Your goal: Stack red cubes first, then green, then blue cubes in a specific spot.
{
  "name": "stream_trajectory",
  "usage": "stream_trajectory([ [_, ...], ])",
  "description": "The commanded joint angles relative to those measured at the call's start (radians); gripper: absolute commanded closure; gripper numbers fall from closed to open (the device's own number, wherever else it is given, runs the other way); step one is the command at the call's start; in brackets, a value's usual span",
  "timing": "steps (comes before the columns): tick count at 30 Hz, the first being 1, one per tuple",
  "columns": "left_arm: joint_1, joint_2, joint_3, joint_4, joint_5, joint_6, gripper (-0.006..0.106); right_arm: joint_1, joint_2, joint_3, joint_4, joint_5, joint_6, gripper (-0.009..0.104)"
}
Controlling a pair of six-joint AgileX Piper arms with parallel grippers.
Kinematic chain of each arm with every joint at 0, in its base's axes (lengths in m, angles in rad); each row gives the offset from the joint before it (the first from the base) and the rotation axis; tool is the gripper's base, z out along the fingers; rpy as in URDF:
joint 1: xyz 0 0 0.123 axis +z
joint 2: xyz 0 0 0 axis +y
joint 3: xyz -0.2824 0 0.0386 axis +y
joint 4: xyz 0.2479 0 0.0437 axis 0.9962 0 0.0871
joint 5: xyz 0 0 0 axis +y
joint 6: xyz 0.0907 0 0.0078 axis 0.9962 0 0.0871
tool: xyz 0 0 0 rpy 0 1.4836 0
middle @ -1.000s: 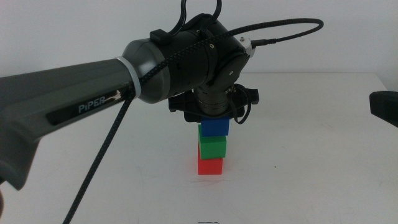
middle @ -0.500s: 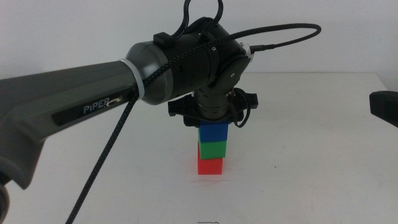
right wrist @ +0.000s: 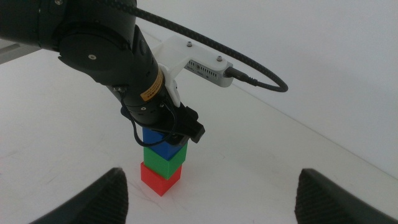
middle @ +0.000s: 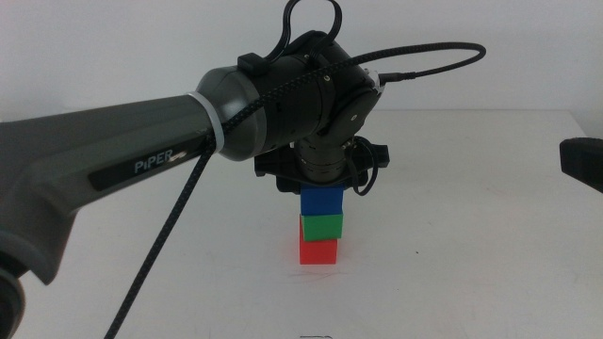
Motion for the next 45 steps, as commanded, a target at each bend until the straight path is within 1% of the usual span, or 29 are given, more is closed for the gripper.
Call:
stream_trajectory([
  [1,-0.003,-0.054,-0.033,0.030,-0.016,-0.003,0.034,-0.006,0.000,-0.025,0.009,-0.068,-0.010,0.021],
  [2,-0.003,-0.054,-0.033,0.030,-0.017,0.003,0.030,-0.006,0.000,-0.025,0.009,-0.068,-0.010,0.021],
  [3,-0.003,-0.054,-0.033,0.030,-0.018,0.014,0.023,-0.006,0.000,-0.025,0.009,-0.068,-0.010,0.021],
  [6,-0.003,-0.060,-0.033,0.030,-0.018,0.036,0.010,-0.006,0.000,-0.025,0.009,-0.068,-0.010,0.021],
  [8,-0.003,-0.062,-0.033,0.030,-0.020,0.036,0.007,-0.006,0.000,-0.025,0.009,-0.068,-0.010,0.021],
  [13,-0.003,-0.093,-0.049,0.029,-0.020,0.049,0.007,-0.006,0.000,-0.025,0.009,-0.068,-0.010,0.021],
  [19,-0.001,-0.209,-0.064,0.041,-0.016,0.139,0.007,-0.006,0.000,-0.025,0.009,-0.068,-0.010,0.021],
  [24,-0.001,-0.307,-0.064,0.096,0.016,0.146,0.007,-0.006,0.000,-0.025,0.009,-0.068,-0.010,0.021],
  [26,-0.001,-0.339,-0.064,0.137,0.063,0.160,0.007,-0.006,0.000,-0.025,0.009,-0.068,-0.010,0.021],
  [28,-0.001,-0.374,-0.064,0.180,0.154,0.194,0.007,-0.006,0.000,-0.025,0.009,-0.068,-0.010,0.021],
  [32,0.001,-0.443,-0.060,0.238,0.309,0.217,0.007,-0.006,0.000,-0.025,0.009,-0.068,-0.010,0.021],
  [34,0.012,-0.485,-0.042,0.275,0.305,0.234,0.007,-0.006,0.000,-0.025,0.009,-0.068,-0.010,0.021],
  [36,0.041,-0.533,-0.020,0.280,0.249,0.295,0.007,-0.006,0.000,-0.025,0.009,-0.068,-0.010,0.021],
  [37,0.061,-0.557,-0.011,0.266,0.212,0.346,0.007,-0.006,0.000,-0.025,0.008,-0.068,-0.010,0.021],
  [39,0.131,-0.609,0.019,0.189,0.095,0.471,0.007,-0.006,0.000,-0.025,0.010,-0.068,-0.010,0.021],
  [42,0.271,-0.691,0.086,0.015,-0.075,0.650,0.007,-0.006,0.000,-0.025,0.009,-0.068,-0.010,0.021],
  [45,0.415,-0.765,0.146,-0.138,-0.169,0.801,0.007,-0.006,0.000,-0.025,0.009,-0.068,-0.010,0.021],
])
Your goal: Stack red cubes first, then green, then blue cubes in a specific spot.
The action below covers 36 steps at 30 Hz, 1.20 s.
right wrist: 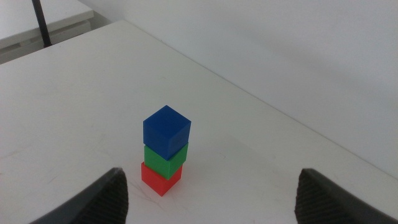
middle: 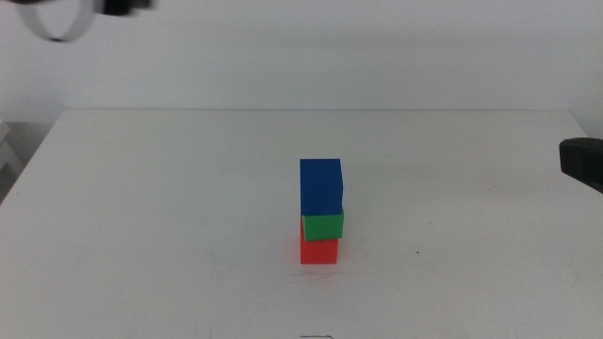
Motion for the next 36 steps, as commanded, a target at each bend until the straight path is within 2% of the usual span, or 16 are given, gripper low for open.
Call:
stream_trajectory([
  [1,0.090,-0.079,0.011,-0.108,-0.132,0.119,0.007,-0.006,0.000,-0.025,0.009,-0.068,-0.010,0.021],
  [3,0.153,-0.118,0.025,-0.148,-0.150,0.154,0.007,-0.006,0.000,-0.025,0.009,-0.068,-0.010,0.021],
  [8,0.240,-0.188,0.026,-0.148,-0.152,0.149,0.007,-0.006,0.000,-0.025,0.009,-0.068,-0.010,0.021],
  [12,0.249,-0.227,0.026,-0.114,-0.150,0.149,0.007,-0.006,0.000,-0.025,0.009,-0.068,-0.010,0.021],
  [18,0.249,-0.234,0.026,-0.110,-0.148,0.149,0.007,-0.006,0.000,-0.025,0.009,-0.068,-0.010,0.021],
  [26,0.249,-0.392,0.271,-0.110,-0.237,0.149,0.007,-0.007,0.000,-0.018,0.008,-0.077,-0.010,0.021],
  [29,0.249,-0.478,0.387,-0.110,-0.325,0.149,0.007,-0.008,-0.017,0.050,0.003,-0.180,-0.010,0.021],
  [32,0.249,-0.567,0.516,-0.111,-0.433,0.149,0.007,-0.018,-0.056,0.165,-0.020,-0.395,-0.010,0.021],
  [36,0.249,-0.677,0.710,-0.124,-0.593,0.149,0.007,-0.126,-0.147,0.355,-0.020,-0.596,-0.010,0.021],
])
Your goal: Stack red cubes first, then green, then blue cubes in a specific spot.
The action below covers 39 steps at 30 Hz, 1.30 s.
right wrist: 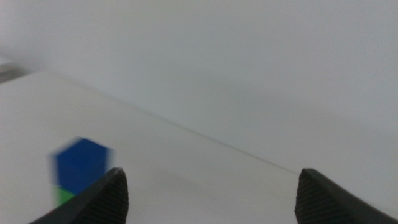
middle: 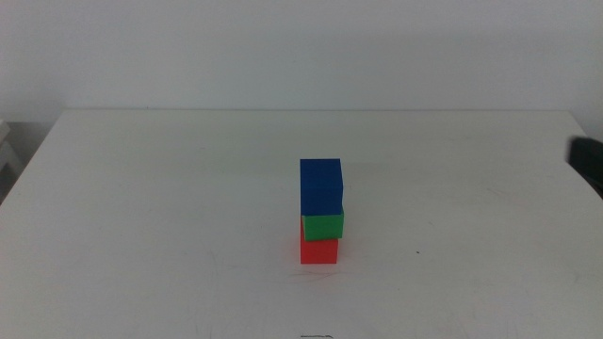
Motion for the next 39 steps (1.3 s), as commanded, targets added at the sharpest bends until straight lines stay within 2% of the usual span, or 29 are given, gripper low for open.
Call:
stream_trajectory([
  [1,0.000,-0.062,0.083,-0.012,-0.185,-0.001,0.007,-0.077,-0.066,0.079,-0.009,-0.169,-0.010,0.021],
  [5,0.000,-0.178,0.290,-0.047,-0.352,-0.001,0.007,-0.222,-0.212,0.257,-0.009,-0.176,-0.010,0.021],
  [12,0.000,-0.339,0.613,-0.199,-0.577,-0.001,0.007,-0.385,-0.456,0.526,-0.013,-0.175,-0.010,0.021],
  [21,0.000,-0.542,0.861,-0.194,-0.564,-0.001,0.007,-0.397,-0.621,0.665,-0.087,-0.139,-0.010,0.021],
  [24,0.004,-0.627,0.856,-0.168,-0.521,-0.001,0.007,-0.397,-0.651,0.665,-0.086,-0.137,-0.010,0.021],
  [39,0.035,-0.623,0.856,-0.161,-0.538,-0.001,0.007,-0.397,-0.652,0.665,-0.085,-0.126,-0.010,0.021],
])
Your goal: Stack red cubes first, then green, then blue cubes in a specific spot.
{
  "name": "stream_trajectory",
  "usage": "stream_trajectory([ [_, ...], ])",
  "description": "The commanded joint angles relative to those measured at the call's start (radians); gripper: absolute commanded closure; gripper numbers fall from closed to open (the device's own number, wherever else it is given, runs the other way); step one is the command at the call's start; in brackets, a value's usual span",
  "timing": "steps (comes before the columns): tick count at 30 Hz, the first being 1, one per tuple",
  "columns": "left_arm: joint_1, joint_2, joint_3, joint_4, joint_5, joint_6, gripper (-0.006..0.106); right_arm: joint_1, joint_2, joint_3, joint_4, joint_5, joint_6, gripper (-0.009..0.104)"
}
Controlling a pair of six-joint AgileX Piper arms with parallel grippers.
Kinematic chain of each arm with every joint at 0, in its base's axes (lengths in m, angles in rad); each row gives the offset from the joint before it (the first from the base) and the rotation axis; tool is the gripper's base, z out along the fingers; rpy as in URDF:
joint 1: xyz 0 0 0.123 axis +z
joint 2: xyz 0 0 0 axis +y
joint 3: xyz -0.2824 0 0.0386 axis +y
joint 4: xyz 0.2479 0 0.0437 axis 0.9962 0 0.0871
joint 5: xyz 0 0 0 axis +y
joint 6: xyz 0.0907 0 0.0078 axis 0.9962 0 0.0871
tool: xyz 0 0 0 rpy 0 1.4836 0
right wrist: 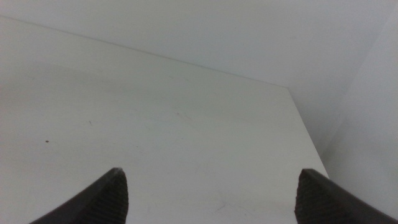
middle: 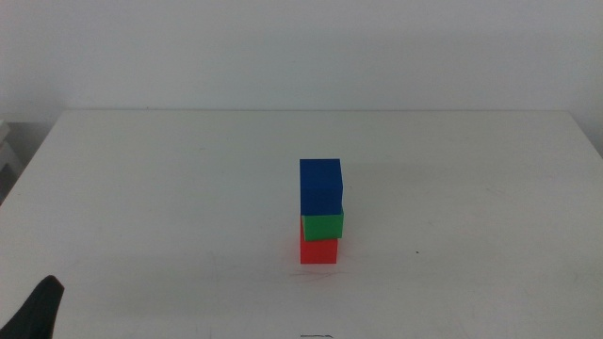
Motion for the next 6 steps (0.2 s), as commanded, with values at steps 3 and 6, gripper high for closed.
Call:
stream_trajectory([
  [3,0.007,-0.021,-0.003,-0.002,-0.081,-0.001,0.007,-0.007,-0.023,-0.018,-0.006,-0.072,-0.010,0.021],
  [6,0.008,-0.021,-0.003,-0.002,-0.080,-0.001,0.007,-0.007,-0.023,-0.018,-0.006,-0.072,-0.010,0.021],
])
